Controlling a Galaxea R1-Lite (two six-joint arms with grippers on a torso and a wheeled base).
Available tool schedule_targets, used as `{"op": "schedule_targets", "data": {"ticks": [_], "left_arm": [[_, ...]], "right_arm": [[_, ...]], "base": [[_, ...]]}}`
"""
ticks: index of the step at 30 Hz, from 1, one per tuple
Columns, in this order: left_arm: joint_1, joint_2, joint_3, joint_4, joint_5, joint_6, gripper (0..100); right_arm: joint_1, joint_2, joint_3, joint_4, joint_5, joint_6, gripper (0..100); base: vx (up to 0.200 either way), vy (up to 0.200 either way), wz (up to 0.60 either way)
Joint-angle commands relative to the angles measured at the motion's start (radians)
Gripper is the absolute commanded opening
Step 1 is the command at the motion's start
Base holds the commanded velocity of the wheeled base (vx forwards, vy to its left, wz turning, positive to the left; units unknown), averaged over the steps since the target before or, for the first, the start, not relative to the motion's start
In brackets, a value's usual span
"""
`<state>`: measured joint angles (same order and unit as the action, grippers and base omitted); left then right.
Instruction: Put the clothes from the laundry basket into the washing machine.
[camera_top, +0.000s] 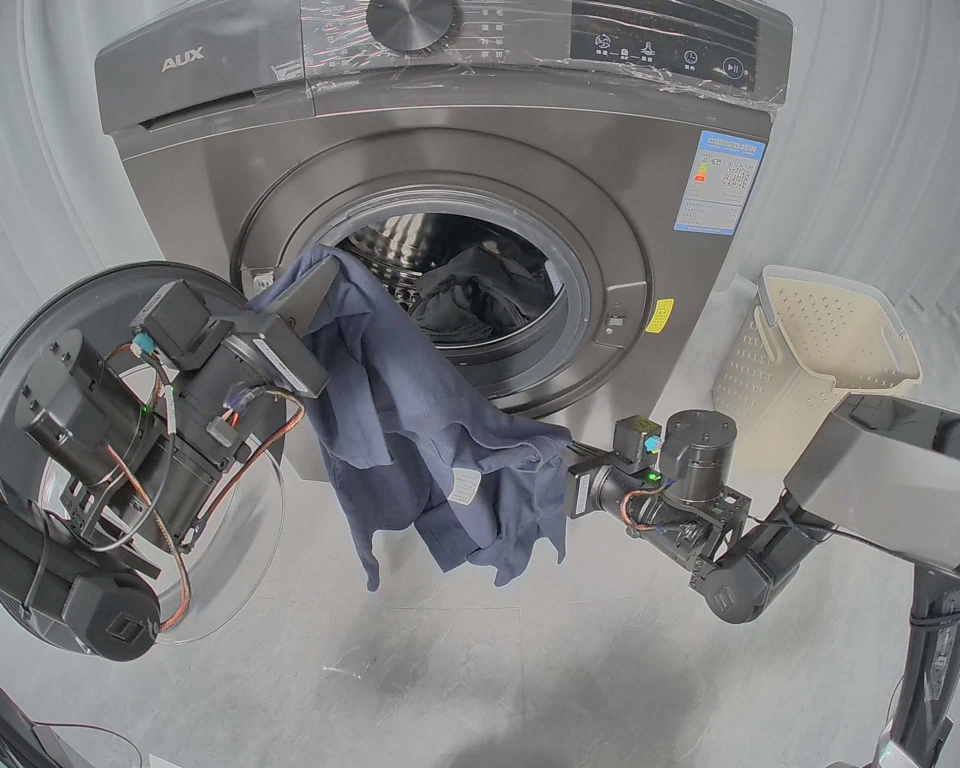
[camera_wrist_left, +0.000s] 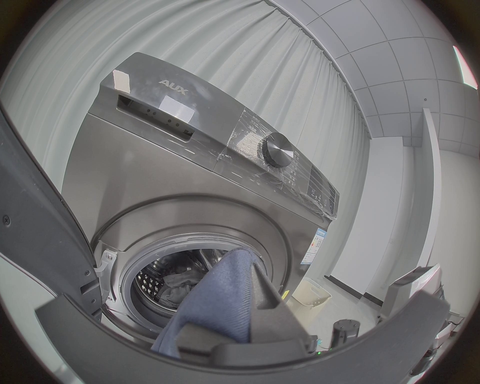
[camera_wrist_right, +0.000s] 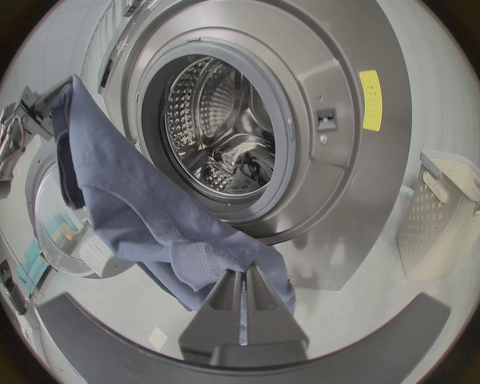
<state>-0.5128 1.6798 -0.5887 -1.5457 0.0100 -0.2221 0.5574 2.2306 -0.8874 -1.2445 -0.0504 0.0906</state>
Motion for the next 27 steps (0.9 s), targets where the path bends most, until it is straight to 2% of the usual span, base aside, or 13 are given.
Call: {"op": "schedule_targets", "data": {"ticks": [1, 4, 5, 8, 18, 23, 27], "left_arm": [[-0.004, -0.008, -0.005, -0.001, 0.002, 0.000, 0], [-0.009, -0.009, -0.010, -0.001, 0.004, 0.000, 0], [-0.010, -0.008, -0.010, -0.001, 0.004, 0.000, 0], [-0.013, -0.008, -0.010, -0.002, 0.007, 0.000, 0], [-0.009, -0.002, -0.016, -0.001, 0.010, 0.000, 0], [-0.006, 0.006, -0.019, -0.001, 0.011, 0.001, 0], [-0.004, 0.008, -0.028, -0.001, 0.013, 0.000, 0]], "right_arm": [[-0.027, 0.162, -0.096, -0.021, 0.027, -0.038, 0], [-0.037, 0.210, -0.143, -0.036, 0.032, -0.072, 0], [-0.036, 0.227, -0.159, -0.035, 0.034, -0.077, 100], [-0.025, 0.247, -0.166, -0.038, 0.050, -0.083, 100], [0.015, 0.276, -0.157, -0.044, 0.053, -0.089, 100], [0.042, 0.253, -0.100, -0.067, 0.060, -0.101, 100], [0.107, 0.218, -0.048, -0.079, 0.073, -0.101, 100]], "base": [[0.000, 0.000, 0.00], [0.000, 0.000, 0.00], [0.000, 0.000, 0.00], [0.000, 0.000, 0.00], [0.000, 0.000, 0.00], [0.000, 0.000, 0.00], [0.000, 0.000, 0.00]]}}
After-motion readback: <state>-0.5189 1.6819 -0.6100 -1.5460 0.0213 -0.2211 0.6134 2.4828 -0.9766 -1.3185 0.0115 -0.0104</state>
